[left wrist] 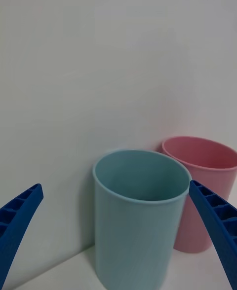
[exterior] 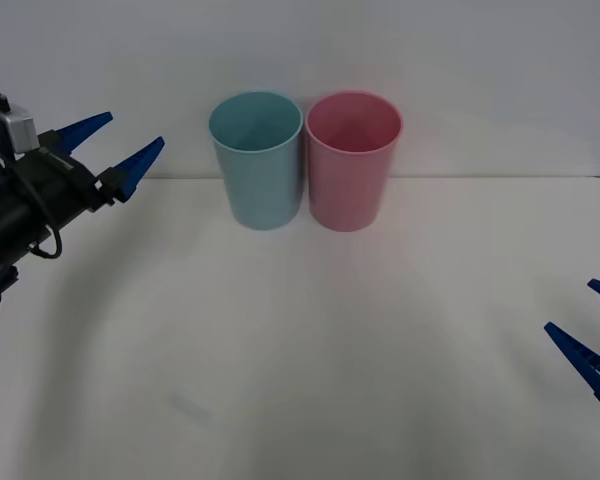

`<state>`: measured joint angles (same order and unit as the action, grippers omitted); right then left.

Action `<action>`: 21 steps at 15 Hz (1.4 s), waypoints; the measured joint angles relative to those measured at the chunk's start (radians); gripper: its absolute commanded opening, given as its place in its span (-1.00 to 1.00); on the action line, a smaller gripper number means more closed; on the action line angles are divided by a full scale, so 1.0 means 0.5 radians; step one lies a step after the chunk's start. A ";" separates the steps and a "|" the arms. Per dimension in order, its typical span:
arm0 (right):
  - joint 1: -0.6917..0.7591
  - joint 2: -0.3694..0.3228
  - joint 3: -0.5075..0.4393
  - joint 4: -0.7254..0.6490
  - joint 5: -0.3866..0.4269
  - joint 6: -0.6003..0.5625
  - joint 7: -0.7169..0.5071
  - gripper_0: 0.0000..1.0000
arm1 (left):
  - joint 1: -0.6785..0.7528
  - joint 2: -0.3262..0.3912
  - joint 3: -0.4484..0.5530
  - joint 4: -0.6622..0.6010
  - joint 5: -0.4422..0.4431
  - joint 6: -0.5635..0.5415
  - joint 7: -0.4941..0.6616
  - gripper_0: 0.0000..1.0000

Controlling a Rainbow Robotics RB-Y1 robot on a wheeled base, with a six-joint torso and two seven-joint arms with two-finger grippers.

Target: Grasp the object on the table and drop it into the matching bin: aluminum can to the light blue bin, PET bottle to the pink bin.

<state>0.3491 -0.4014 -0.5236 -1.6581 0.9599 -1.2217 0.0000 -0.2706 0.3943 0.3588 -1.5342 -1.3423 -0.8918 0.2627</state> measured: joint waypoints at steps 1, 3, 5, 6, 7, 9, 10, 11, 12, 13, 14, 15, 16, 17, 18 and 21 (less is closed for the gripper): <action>0.000 0.000 0.000 0.000 0.000 0.000 0.000 1.00 | 0.081 0.000 0.062 -0.061 0.000 -0.056 -0.014 1.00; 0.000 0.000 0.000 0.000 0.000 0.000 0.000 1.00 | 0.252 0.000 0.180 -0.201 0.000 -0.152 -0.044 1.00; 0.000 0.000 0.000 0.000 0.000 0.000 0.000 1.00 | 0.401 0.000 0.245 -0.307 0.006 -0.193 -0.094 1.00; 0.000 0.000 0.000 0.000 0.000 0.000 0.000 1.00 | 0.464 0.000 0.274 -0.333 0.027 -0.220 -0.148 1.00; 0.000 0.000 0.000 0.000 0.000 0.000 0.000 1.00 | 0.511 0.001 0.300 -0.339 0.051 -0.251 -0.206 1.00; 0.000 0.000 0.000 0.000 0.000 0.000 0.000 1.00 | 0.601 0.018 0.351 -0.340 0.080 -0.337 -0.288 1.00; 0.000 0.000 0.000 0.000 0.000 0.000 0.000 1.00 | 0.646 0.042 0.369 -0.340 0.104 -0.385 -0.303 1.00; 0.000 0.000 0.000 0.000 0.000 0.000 0.000 1.00 | 0.698 0.078 0.382 -0.340 0.142 -0.429 -0.316 1.00; 0.000 0.000 0.000 0.000 0.000 0.000 0.000 1.00 | 0.747 0.120 0.385 -0.341 0.188 -0.451 -0.323 1.00; 0.000 0.000 0.000 0.000 0.000 0.000 0.000 1.00 | 0.798 0.169 0.383 -0.341 0.243 -0.464 -0.324 1.00; 0.000 0.000 0.000 0.000 0.000 0.000 0.000 1.00 | 0.846 0.216 0.382 -0.341 0.295 -0.475 -0.321 1.00; 0.000 0.000 0.000 0.000 0.000 0.000 0.000 1.00 | 0.888 0.254 0.381 -0.340 0.339 -0.484 -0.317 1.00; 0.000 0.000 0.000 0.000 0.000 0.000 0.000 1.00 | 0.923 0.280 0.381 -0.339 0.375 -0.491 -0.312 1.00; 0.000 0.000 0.000 0.000 0.000 0.000 0.000 1.00 | 0.956 0.295 0.380 -0.340 0.405 -0.495 -0.308 1.00; 0.000 0.000 0.000 0.000 0.000 0.000 0.000 1.00 | 0.979 0.300 0.377 -0.340 0.424 -0.496 -0.305 1.00; 0.000 0.000 0.000 0.000 0.000 0.000 0.000 1.00 | 1.016 0.301 0.362 -0.340 0.435 -0.502 -0.303 1.00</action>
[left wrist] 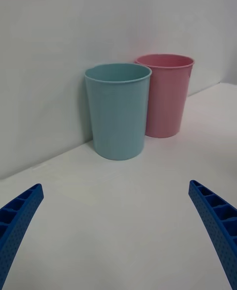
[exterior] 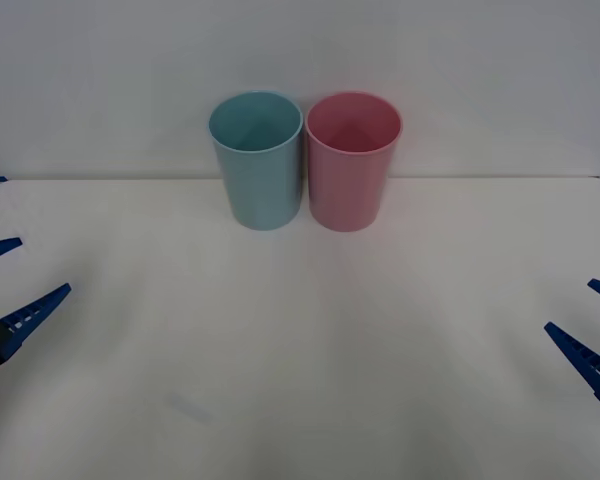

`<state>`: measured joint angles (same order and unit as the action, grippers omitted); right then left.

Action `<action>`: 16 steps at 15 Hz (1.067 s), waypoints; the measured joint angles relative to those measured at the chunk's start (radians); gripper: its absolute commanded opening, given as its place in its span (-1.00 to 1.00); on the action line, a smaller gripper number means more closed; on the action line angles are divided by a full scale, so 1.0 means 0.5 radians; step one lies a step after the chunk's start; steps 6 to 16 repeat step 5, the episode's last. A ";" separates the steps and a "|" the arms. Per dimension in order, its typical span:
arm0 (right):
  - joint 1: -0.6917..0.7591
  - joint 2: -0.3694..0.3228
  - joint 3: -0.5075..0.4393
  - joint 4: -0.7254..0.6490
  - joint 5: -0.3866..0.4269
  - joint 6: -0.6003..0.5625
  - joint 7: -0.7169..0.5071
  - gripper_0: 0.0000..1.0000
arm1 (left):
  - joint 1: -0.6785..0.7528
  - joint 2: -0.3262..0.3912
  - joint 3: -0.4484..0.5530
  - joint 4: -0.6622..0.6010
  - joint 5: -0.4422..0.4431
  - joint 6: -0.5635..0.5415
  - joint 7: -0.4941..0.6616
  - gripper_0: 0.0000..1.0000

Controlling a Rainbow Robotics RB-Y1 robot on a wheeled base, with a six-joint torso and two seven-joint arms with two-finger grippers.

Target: Grasp the object on the table and drop it into the matching bin: aluminum can to the light blue bin, PET bottle to the pink bin.

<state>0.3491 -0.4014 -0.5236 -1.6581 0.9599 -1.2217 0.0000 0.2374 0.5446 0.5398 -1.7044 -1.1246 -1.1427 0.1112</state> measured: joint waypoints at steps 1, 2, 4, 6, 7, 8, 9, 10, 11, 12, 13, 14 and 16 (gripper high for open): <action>0.000 0.000 0.000 0.000 0.000 0.000 0.000 1.00 | 0.009 0.000 -0.003 0.000 0.000 0.002 0.000 1.00; 0.000 0.000 0.000 0.000 0.000 0.000 0.000 1.00 | 0.020 0.000 -0.009 0.000 0.000 0.006 0.001 1.00; 0.000 0.000 0.000 0.000 0.000 0.000 0.000 1.00 | 0.034 0.000 -0.023 0.000 0.001 0.021 0.001 1.00; 0.000 0.000 0.000 0.000 0.000 0.000 0.000 1.00 | 0.034 0.000 -0.024 0.000 0.001 0.023 0.001 1.00; 0.000 0.000 0.000 0.000 0.000 0.000 0.000 1.00 | 0.034 0.000 -0.024 0.000 0.001 0.023 0.001 1.00; 0.000 0.000 0.000 0.000 0.000 0.000 0.000 1.00 | 0.034 0.000 -0.024 0.000 0.001 0.023 0.001 1.00; 0.000 0.000 0.000 0.000 0.000 0.000 0.000 1.00 | 0.034 0.000 -0.024 0.000 0.001 0.023 0.001 1.00; 0.000 0.000 0.000 0.000 0.000 0.000 0.000 1.00 | 0.034 0.000 -0.024 0.000 0.001 0.023 0.001 1.00; 0.000 0.000 0.000 0.000 0.000 0.000 0.000 1.00 | 0.034 0.000 -0.024 0.000 0.001 0.023 0.001 1.00; 0.000 0.000 0.000 0.000 0.000 0.000 0.000 1.00 | 0.034 0.000 -0.024 0.000 0.001 0.023 0.001 1.00; 0.000 0.000 0.000 0.000 0.000 0.000 0.000 1.00 | 0.034 0.000 -0.024 0.000 0.001 0.023 0.001 1.00; 0.000 0.000 0.000 0.000 0.000 0.000 0.000 1.00 | 0.034 0.000 -0.024 0.000 0.001 0.023 0.001 1.00; 0.000 0.000 0.000 0.000 0.000 0.000 0.000 1.00 | 0.034 0.000 -0.024 0.000 0.001 0.023 0.001 1.00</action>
